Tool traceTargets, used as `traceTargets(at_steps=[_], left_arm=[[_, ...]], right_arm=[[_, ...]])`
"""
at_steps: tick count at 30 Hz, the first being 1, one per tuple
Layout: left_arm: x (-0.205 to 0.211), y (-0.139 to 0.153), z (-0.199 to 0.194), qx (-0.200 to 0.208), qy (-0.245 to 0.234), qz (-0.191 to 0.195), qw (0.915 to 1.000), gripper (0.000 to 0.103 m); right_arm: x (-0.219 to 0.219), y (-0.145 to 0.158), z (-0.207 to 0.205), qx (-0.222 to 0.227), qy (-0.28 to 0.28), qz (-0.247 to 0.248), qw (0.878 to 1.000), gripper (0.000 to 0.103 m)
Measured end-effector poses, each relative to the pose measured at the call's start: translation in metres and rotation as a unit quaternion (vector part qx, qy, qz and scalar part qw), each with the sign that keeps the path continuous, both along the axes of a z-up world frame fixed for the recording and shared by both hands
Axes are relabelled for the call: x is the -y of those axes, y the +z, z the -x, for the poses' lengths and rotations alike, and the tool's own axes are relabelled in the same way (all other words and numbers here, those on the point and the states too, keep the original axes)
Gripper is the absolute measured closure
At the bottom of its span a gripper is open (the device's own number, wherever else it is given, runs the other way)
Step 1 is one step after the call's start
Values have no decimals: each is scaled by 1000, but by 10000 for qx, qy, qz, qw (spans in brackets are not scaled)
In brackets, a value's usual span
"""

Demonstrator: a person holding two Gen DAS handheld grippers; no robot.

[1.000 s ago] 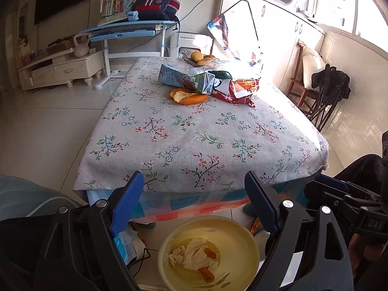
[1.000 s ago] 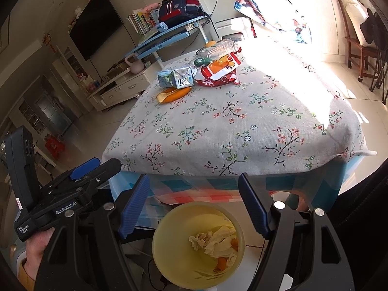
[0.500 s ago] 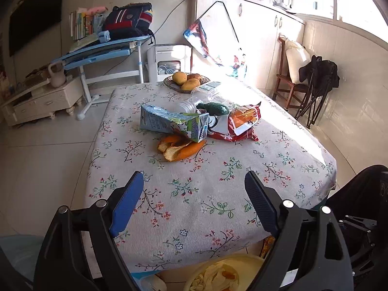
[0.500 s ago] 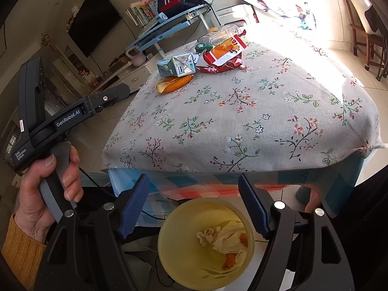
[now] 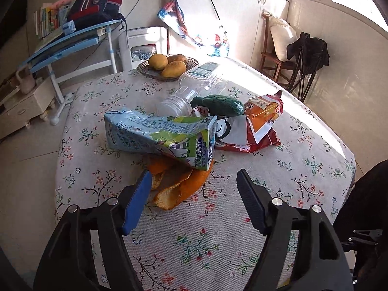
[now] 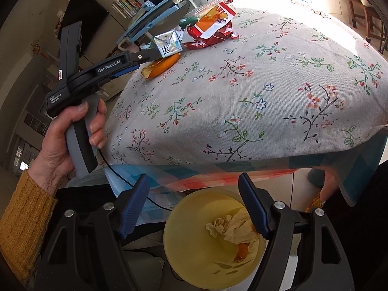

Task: Collect trash
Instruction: 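Bring both tools back over the table, then grasp an orange peel with the left tool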

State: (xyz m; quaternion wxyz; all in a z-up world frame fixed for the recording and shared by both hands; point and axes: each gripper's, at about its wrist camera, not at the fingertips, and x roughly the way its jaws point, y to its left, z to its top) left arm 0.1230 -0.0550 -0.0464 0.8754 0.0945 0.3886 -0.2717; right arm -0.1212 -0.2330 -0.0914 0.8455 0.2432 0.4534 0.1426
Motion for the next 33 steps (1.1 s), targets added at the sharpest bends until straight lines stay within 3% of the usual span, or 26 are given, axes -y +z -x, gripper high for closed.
traceTargets(at_steps=[9, 13, 15, 17, 18, 23, 26, 33], left_arm=[[10, -20, -20, -342, -78, -136, 9993, 48], [24, -23, -19, -286, -232, -356, 9987, 52], [24, -23, -20, -279, -152, -357, 9989, 61], [21, -22, -22, -287, -49, -394, 9988, 81], [18, -21, -24, -357, -14, -366, 9987, 83], [-7, -17, -16, -649, 263, -263, 9972, 86], [-27, -16, -11, -925, 530, -12, 9943, 86], [-61, -20, -8, -1242, 1170, 598, 9835, 85]], right_arm=[[-2, -12, -10, -229, 48, -62, 9997, 30], [-4, -12, -14, -273, 47, -62, 9996, 30], [-5, -11, -14, -263, 53, -38, 9996, 30], [-6, -8, -13, -218, 54, 21, 9997, 30], [-6, -6, -13, -176, 50, 68, 9998, 30], [-10, 12, -13, 184, 58, 437, 9989, 30], [-16, 31, -15, 501, 170, 697, 9962, 30], [-40, 86, -47, 1453, 606, 1498, 9761, 30]])
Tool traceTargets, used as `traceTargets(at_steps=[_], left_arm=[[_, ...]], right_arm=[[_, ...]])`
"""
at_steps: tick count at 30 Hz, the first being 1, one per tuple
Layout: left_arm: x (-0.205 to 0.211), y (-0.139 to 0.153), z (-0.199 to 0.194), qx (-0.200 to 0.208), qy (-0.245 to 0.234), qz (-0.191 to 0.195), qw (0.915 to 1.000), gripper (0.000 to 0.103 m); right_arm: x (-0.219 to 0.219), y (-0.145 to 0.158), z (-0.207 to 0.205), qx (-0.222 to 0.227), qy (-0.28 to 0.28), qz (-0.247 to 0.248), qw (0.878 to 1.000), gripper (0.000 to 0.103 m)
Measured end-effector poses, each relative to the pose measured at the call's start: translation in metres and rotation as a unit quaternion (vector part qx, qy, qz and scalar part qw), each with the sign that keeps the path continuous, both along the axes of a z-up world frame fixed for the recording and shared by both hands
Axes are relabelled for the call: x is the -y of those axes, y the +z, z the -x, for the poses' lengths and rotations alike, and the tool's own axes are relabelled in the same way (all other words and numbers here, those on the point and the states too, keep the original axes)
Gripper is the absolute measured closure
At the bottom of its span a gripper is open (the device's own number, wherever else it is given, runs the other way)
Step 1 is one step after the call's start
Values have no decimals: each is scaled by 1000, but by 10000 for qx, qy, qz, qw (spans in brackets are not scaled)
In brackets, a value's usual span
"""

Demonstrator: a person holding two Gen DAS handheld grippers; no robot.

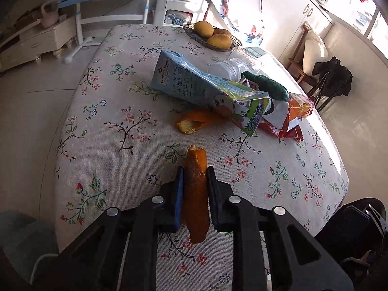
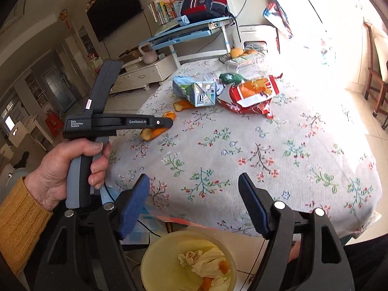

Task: Collect trash
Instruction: 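Grasp an orange peel with the left tool, then grasp the milk carton with the right tool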

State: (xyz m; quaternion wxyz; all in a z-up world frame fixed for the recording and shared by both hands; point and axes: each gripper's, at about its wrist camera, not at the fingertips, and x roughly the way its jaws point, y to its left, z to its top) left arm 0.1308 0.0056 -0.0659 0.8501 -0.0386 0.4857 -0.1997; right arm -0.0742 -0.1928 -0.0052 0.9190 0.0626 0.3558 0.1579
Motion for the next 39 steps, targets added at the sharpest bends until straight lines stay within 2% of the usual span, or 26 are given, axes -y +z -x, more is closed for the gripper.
traceTargets(at_steps=[6, 9, 13, 17, 20, 22, 24, 28, 30, 35, 39], left_arm=[[-18, 1, -2, -42, 386, -9, 9992, 85], [-26, 0, -5, -101, 551, 101, 9984, 85], [-29, -2, -6, -150, 613, 191, 9978, 85], [-28, -2, -7, -168, 635, 208, 9976, 85], [-26, -1, -8, -169, 647, 212, 9975, 84], [-25, -1, -8, -169, 638, 213, 9976, 84], [-25, -1, -7, -167, 625, 218, 9977, 84], [-22, -1, -6, -150, 574, 224, 9980, 84], [-21, 0, -5, -145, 537, 226, 9982, 84], [-20, 1, -2, -86, 460, 226, 9986, 85], [-16, 5, 5, 16, 367, 222, 9991, 85]], right_arm=[[-38, 27, -66, 413, 469, 920, 9938, 30], [-64, 25, -108, 320, 755, 1484, 9855, 30], [-88, 10, -151, -26, 897, 2043, 9748, 31], [-107, -13, -183, -410, 1014, 2588, 9597, 38], [-116, -28, -193, -416, 1028, 3112, 9439, 43], [-118, -32, -196, -365, 1029, 3305, 9375, 46], [-119, -33, -198, -315, 1046, 3406, 9338, 62], [-119, -27, -195, -202, 1129, 3403, 9333, 76], [-112, -18, -191, -131, 1075, 3148, 9430, 83], [-85, 15, -166, 137, 875, 2055, 9746, 84], [-53, 31, -131, 223, 708, 1116, 9910, 84]])
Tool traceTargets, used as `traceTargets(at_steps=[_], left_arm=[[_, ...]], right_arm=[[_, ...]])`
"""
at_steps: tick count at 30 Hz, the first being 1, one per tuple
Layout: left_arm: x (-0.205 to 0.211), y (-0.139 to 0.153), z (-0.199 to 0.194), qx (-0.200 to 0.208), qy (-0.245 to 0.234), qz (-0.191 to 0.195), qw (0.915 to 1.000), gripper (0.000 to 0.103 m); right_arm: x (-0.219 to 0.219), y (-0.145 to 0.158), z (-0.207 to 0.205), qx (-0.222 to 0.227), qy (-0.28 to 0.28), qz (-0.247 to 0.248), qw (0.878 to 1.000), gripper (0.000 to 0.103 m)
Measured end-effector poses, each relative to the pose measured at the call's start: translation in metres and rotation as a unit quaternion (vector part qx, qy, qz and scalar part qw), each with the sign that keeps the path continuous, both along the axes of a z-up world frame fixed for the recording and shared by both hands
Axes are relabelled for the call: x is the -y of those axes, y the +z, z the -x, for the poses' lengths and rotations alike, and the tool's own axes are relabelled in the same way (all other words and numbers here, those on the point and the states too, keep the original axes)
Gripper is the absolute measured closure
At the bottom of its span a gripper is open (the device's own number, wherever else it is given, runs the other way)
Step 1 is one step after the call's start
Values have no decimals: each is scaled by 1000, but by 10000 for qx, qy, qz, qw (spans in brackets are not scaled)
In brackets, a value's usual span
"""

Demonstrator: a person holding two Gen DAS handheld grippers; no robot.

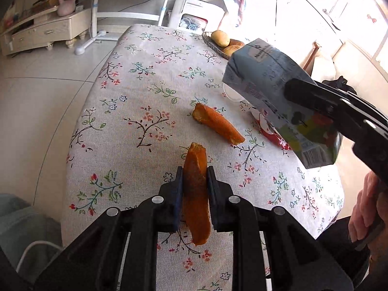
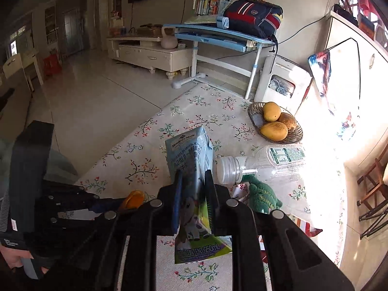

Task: Collect trash
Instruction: 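Grasp the milk carton with the right tool, then lift the orange peel and milk carton and carry them toward the yellow basin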

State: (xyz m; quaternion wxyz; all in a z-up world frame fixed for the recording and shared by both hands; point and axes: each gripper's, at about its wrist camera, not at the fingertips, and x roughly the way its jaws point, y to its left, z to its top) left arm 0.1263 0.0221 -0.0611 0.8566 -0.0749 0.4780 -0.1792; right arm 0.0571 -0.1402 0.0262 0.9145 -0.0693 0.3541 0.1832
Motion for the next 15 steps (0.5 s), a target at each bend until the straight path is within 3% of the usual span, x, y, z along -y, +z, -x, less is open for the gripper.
traceTargets(at_steps=[6, 15], left_arm=[[9, 10, 11, 258, -186, 22, 9995, 85], [15, 26, 42, 653, -238, 268, 9972, 85]], right_arm=[[53, -10, 46, -273, -392, -1280, 9906, 84], [100, -53, 71, -930, -753, -2854, 9509, 84]])
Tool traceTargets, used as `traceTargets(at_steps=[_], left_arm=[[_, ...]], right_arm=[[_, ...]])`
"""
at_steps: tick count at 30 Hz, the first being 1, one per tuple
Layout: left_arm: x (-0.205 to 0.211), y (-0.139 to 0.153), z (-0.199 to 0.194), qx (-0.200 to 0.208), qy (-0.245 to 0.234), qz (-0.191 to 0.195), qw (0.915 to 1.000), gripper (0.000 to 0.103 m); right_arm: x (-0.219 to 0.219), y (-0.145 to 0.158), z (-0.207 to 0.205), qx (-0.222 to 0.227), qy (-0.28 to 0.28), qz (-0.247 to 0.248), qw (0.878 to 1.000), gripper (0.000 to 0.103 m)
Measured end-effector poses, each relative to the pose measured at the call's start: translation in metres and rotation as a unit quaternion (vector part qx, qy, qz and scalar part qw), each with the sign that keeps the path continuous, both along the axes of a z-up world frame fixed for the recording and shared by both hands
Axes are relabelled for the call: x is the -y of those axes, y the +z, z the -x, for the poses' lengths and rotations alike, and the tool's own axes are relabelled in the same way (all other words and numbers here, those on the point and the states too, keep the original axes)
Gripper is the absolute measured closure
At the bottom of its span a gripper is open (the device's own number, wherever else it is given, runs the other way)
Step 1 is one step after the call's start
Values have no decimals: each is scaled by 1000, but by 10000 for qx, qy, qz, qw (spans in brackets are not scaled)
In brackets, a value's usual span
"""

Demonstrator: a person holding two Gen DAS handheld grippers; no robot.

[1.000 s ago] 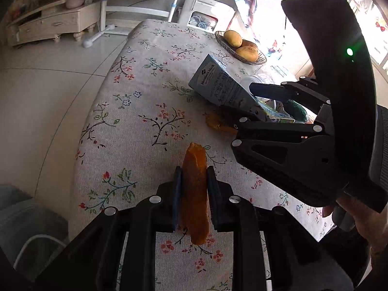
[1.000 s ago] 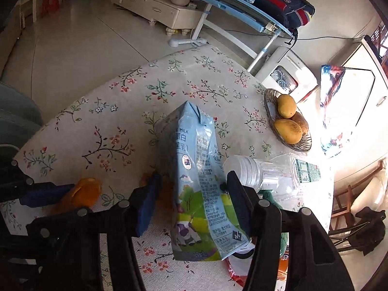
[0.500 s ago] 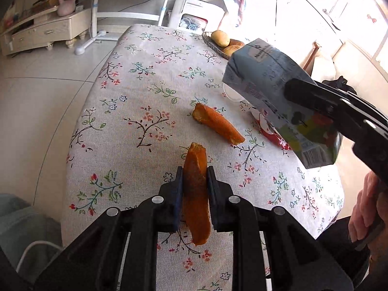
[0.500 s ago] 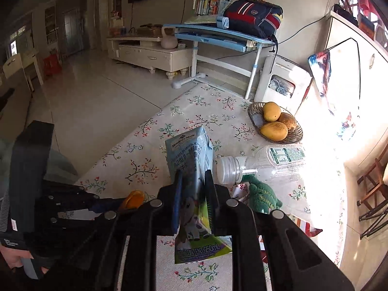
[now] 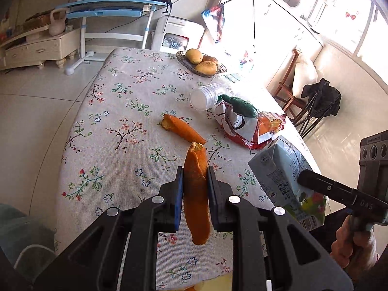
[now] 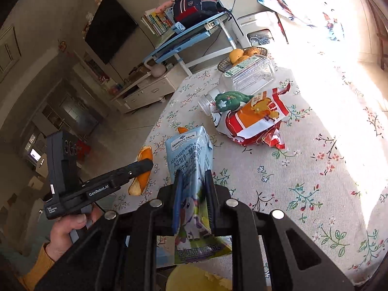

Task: Collect trash
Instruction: 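Lift the orange peel and milk carton and carry them toward the yellow basin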

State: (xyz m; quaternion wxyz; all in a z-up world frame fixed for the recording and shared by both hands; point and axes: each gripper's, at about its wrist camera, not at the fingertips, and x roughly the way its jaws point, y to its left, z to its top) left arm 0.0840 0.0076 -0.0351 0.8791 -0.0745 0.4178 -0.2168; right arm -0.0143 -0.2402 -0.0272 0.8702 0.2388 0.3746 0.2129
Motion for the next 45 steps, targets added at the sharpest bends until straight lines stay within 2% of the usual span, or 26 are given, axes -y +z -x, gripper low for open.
traceTargets(at_steps=[7, 18, 29, 45], left_arm=[[10, 5, 22, 227, -115, -19, 9997, 85], [11, 8, 46, 426, -160, 36, 9990, 85], [9, 12, 67, 549, -101, -3, 9984, 85], [17, 11, 95, 654, -203, -156, 9975, 85]], right_arm=[[10, 0, 7, 23, -9, -736, 9973, 84], [15, -7, 41, 14, 41, -1072, 9942, 84], [8, -19, 80, -189, 188, -1151, 9930, 84], [-18, -45, 123, -731, 643, -949, 9907, 84]])
